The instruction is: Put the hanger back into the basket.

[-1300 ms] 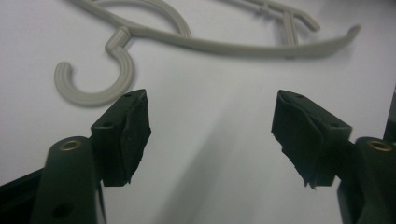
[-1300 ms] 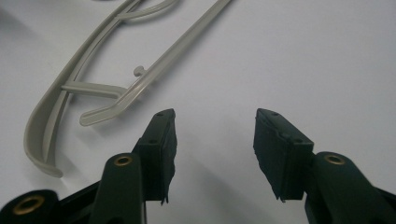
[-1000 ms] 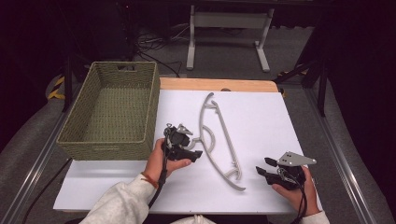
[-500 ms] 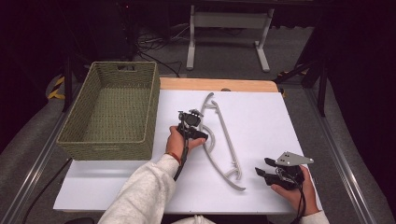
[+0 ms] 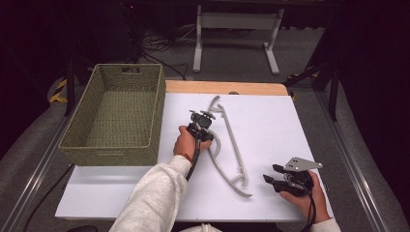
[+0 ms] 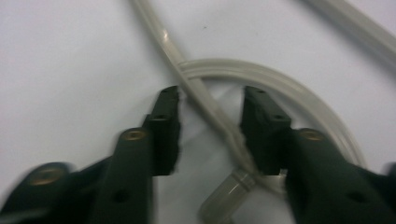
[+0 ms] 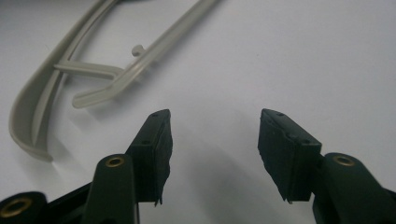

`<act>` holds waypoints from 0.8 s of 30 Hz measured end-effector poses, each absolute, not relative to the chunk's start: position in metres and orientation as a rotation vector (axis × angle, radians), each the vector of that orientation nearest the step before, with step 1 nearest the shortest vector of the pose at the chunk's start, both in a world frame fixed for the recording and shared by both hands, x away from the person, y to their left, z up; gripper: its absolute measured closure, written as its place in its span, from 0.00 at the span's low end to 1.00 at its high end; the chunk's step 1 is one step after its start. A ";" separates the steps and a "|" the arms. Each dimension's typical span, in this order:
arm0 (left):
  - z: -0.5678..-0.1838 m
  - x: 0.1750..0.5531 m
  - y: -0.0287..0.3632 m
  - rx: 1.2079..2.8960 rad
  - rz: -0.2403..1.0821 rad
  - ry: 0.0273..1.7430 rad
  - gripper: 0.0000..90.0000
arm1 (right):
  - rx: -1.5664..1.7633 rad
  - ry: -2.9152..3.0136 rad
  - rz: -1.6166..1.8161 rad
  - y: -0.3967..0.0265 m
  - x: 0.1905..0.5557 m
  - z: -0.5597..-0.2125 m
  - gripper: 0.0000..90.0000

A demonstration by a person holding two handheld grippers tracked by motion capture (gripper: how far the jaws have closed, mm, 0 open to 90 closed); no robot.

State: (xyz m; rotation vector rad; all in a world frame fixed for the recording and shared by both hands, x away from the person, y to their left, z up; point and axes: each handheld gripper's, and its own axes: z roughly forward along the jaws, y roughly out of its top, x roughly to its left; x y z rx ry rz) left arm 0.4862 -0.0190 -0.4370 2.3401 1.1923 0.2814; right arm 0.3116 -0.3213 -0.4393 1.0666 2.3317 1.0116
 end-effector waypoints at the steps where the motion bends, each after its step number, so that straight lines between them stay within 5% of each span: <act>1: -0.437 0.486 -0.019 2.340 0.281 1.192 0.68 | 1.073 2.333 1.013 -0.321 0.312 -0.440 0.50; 24: -0.441 0.489 -0.009 2.247 0.310 1.201 0.92 | 1.088 2.363 1.019 -0.322 0.314 -0.442 0.47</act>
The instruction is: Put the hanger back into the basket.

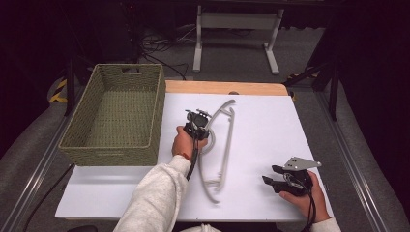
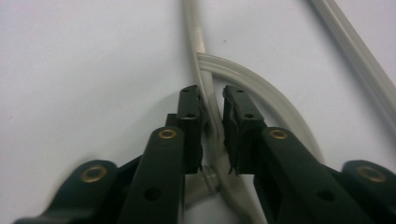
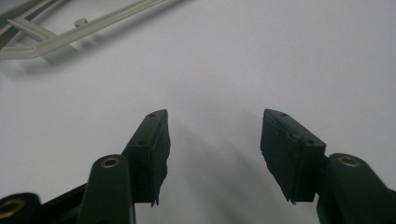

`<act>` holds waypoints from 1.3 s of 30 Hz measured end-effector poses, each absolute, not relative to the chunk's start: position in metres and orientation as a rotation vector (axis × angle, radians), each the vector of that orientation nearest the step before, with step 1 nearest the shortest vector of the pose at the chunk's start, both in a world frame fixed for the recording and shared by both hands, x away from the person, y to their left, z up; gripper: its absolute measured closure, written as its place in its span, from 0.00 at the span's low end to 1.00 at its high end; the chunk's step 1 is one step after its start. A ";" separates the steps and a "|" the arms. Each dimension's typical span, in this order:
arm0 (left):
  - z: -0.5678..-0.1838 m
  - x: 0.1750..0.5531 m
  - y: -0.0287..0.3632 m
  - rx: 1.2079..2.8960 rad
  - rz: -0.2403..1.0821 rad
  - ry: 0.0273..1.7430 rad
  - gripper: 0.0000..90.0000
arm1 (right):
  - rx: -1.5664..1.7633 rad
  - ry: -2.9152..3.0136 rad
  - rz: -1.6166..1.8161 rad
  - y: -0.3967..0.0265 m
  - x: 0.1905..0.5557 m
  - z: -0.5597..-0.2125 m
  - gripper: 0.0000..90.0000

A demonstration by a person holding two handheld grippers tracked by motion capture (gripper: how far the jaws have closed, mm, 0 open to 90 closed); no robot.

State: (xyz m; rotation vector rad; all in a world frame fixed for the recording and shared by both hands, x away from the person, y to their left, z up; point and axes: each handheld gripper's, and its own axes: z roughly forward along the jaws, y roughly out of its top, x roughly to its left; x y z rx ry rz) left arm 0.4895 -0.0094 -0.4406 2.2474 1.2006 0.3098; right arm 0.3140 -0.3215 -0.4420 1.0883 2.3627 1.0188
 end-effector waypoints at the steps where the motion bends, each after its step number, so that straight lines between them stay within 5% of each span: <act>1: -0.441 0.490 -0.007 2.232 0.295 1.171 0.92 | 1.089 2.363 1.015 -0.322 0.314 -0.442 0.47; 21: -0.408 0.484 -0.002 2.183 0.353 1.043 0.92 | 1.082 2.367 1.026 -0.322 0.314 -0.442 0.46; 39: -0.436 0.495 -0.001 2.314 0.230 1.115 0.92 | 1.084 2.374 1.042 -0.322 0.315 -0.442 0.46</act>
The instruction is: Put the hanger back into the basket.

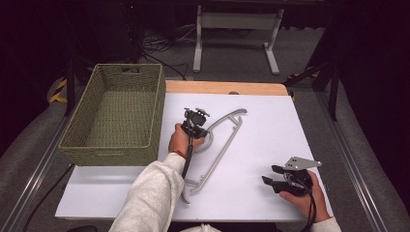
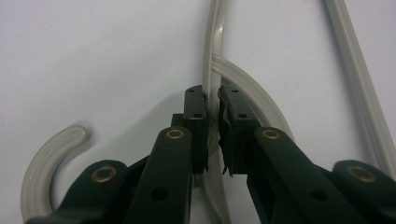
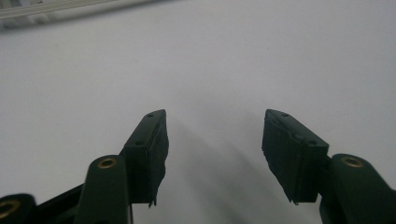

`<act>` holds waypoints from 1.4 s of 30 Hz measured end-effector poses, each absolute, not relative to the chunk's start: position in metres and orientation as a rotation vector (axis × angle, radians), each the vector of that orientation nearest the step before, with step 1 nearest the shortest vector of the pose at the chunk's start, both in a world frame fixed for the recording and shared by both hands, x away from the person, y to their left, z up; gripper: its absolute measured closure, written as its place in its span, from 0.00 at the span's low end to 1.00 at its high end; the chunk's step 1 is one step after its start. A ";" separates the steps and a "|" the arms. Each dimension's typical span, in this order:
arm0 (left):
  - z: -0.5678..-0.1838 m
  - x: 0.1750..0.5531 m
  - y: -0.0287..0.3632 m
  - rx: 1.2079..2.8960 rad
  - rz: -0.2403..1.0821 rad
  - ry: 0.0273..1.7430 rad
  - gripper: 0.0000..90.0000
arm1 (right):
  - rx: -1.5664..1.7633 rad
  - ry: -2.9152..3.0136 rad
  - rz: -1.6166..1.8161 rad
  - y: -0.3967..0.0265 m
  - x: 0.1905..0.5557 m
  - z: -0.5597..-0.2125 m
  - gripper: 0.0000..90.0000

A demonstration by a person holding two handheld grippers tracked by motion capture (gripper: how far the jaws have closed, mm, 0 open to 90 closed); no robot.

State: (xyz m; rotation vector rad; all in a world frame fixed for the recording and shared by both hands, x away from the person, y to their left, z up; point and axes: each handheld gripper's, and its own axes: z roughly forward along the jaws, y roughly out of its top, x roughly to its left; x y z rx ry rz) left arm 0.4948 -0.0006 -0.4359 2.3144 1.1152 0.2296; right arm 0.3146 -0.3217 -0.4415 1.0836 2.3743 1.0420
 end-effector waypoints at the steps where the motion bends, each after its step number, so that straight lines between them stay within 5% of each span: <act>1: -0.436 0.495 0.000 2.316 0.224 1.117 0.91 | 1.083 2.376 1.042 -0.322 0.315 -0.442 0.45; 9: -0.437 0.496 -0.003 2.360 0.206 1.091 0.81 | 1.097 2.388 1.044 -0.322 0.316 -0.443 0.45; 18: -0.434 0.491 -0.018 2.479 0.337 1.022 0.91 | 1.100 2.405 1.052 -0.321 0.316 -0.444 0.45; 33: -0.409 0.480 -0.008 2.305 0.500 0.930 0.92 | 1.112 2.384 1.072 -0.325 0.316 -0.442 0.44; 42: -0.365 0.470 0.004 2.169 0.443 0.870 0.92 | 1.115 2.379 1.079 -0.324 0.316 -0.442 0.44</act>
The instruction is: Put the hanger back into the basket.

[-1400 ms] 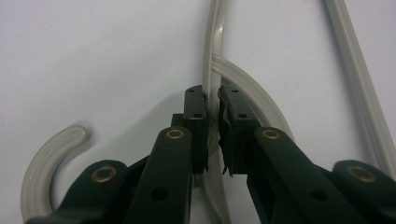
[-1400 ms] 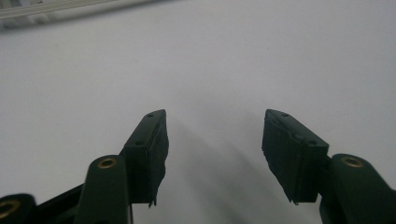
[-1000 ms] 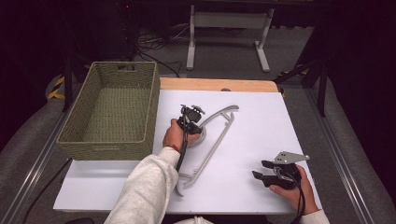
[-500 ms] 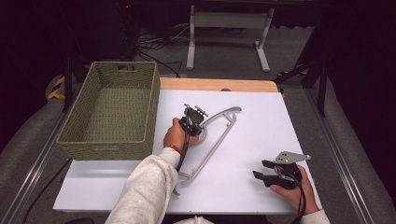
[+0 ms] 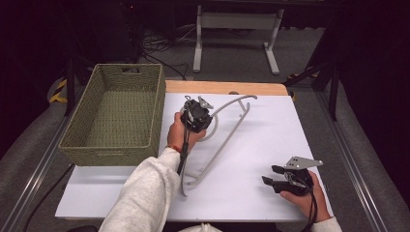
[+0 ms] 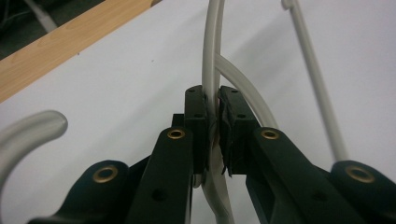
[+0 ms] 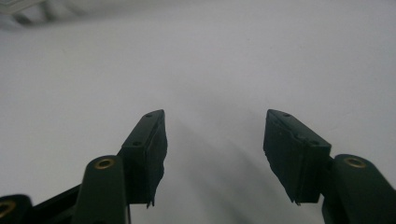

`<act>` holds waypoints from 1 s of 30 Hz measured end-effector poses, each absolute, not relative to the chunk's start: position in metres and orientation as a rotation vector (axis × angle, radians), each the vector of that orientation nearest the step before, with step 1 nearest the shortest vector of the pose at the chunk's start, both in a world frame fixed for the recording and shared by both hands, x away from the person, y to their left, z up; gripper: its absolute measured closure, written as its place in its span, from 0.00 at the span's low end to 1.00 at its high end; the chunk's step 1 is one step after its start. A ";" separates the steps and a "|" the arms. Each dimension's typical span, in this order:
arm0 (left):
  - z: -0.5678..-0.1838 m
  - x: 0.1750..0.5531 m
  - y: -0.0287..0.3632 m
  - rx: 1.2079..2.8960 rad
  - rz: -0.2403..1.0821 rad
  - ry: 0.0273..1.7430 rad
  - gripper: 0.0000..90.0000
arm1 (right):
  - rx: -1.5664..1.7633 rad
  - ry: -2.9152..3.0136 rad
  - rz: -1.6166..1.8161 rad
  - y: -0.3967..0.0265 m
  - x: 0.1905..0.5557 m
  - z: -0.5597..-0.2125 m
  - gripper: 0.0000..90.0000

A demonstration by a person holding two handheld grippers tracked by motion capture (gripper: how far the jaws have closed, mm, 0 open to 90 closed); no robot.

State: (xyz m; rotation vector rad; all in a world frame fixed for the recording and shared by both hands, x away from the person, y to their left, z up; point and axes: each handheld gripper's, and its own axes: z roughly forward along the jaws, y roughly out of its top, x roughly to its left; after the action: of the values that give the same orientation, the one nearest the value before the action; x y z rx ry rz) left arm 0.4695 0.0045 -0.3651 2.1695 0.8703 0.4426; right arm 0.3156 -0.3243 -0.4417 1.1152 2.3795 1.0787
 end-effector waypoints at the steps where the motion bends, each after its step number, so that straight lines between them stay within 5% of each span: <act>1: -0.360 0.469 0.006 2.159 0.446 0.868 0.92 | 1.115 2.380 1.077 -0.324 0.316 -0.442 0.44; 19: -0.319 0.470 0.033 2.095 0.479 0.875 0.92 | 1.120 2.381 1.083 -0.325 0.316 -0.442 0.44; 30: -0.270 0.470 0.085 1.978 0.488 0.937 0.92 | 1.122 2.384 1.091 -0.325 0.316 -0.442 0.44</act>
State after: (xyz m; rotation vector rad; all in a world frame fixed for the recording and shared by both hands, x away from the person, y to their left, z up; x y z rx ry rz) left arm 0.4700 0.0849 -0.2702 1.9780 0.9368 0.4876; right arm 0.3162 -0.3245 -0.4419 1.1220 2.3842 1.0909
